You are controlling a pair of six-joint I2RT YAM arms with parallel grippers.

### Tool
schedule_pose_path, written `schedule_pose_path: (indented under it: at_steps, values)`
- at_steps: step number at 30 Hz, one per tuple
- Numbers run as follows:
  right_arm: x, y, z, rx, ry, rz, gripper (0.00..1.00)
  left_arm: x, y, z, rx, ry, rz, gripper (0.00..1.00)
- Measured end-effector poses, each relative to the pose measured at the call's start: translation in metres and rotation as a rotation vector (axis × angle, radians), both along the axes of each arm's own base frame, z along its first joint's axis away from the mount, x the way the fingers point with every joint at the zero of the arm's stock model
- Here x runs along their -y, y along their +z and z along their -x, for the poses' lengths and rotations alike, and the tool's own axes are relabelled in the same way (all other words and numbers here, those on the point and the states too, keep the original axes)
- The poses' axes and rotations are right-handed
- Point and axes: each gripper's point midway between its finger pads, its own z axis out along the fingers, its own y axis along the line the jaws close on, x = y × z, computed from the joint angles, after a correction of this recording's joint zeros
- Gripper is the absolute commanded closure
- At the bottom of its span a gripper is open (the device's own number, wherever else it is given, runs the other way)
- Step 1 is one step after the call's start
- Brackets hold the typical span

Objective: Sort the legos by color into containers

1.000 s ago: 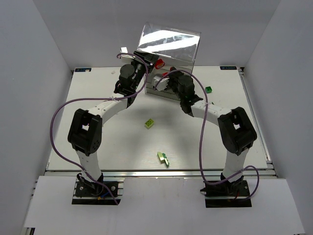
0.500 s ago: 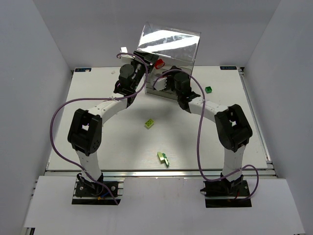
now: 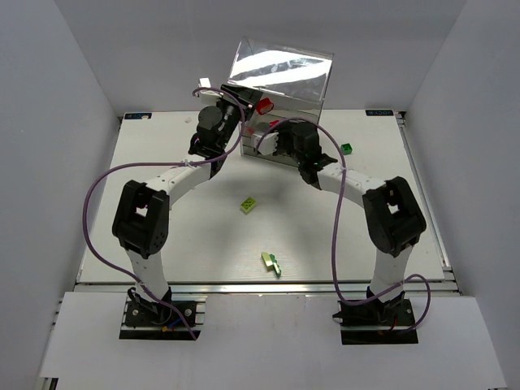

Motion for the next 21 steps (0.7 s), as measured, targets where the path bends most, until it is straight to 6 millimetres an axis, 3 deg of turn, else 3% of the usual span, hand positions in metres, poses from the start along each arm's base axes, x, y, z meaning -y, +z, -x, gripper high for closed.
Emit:
schedule_pose_path:
  at_steps: [3, 6, 10, 15, 21]
  values:
    - [-0.004, 0.009, 0.022, -0.023, 0.079, -0.039, 0.94, 0.0, 0.0, 0.0, 0.0, 0.0, 0.0, 0.48]
    - [-0.009, 0.025, 0.045, -0.041, 0.18, -0.076, 1.0, 0.0, 0.0, 0.0, 0.0, 0.0, 0.0, 0.48]
    - [-0.014, 0.044, 0.078, -0.093, 0.343, -0.078, 1.0, 0.0, 0.0, 0.0, 0.0, 0.0, 0.0, 0.48]
    - [-0.016, 0.037, 0.104, -0.257, 0.469, -0.038, 1.0, -0.001, -0.004, 0.001, -0.008, 0.0, -0.004, 0.48]
    - [-0.006, 0.01, 0.126, -0.417, 0.488, -0.041, 1.0, -0.004, -0.036, 0.016, -0.077, -0.018, -0.042, 0.48]
